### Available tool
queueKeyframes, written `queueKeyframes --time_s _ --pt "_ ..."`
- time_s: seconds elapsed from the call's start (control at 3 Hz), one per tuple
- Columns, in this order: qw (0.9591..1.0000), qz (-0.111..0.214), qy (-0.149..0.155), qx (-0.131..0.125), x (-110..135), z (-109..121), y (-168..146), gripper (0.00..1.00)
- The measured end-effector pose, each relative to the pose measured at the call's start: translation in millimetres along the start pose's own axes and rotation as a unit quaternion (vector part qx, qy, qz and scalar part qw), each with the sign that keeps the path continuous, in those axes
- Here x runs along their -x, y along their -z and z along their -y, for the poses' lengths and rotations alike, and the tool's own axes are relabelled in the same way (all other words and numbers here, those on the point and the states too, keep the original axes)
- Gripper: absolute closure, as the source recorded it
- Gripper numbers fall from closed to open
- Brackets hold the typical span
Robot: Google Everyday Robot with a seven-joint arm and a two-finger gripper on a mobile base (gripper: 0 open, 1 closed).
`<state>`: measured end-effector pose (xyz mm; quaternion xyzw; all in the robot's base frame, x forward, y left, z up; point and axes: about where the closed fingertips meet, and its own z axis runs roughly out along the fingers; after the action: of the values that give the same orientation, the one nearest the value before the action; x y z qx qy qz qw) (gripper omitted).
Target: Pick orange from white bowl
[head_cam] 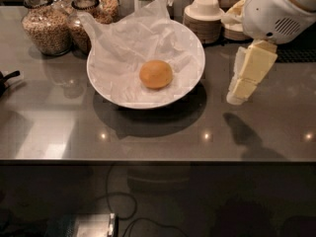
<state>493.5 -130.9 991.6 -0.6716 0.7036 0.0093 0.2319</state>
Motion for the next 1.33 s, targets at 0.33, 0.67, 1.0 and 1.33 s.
queueKeyframes --time_s 0.33,0.67,1.0,1.33 --pt "0.9989 0.037 0.024 0.012 31.0 13.0 -18.5 0.00" --pt "0.9964 0.066 0.039 0.036 52.8 19.8 -46.7 0.00" --pt "0.9927 0.084 0.059 0.064 75.1 22.1 -74.6 0.00" --pt "0.9883 0.095 0.088 0.081 99.6 20.2 -91.3 0.00"
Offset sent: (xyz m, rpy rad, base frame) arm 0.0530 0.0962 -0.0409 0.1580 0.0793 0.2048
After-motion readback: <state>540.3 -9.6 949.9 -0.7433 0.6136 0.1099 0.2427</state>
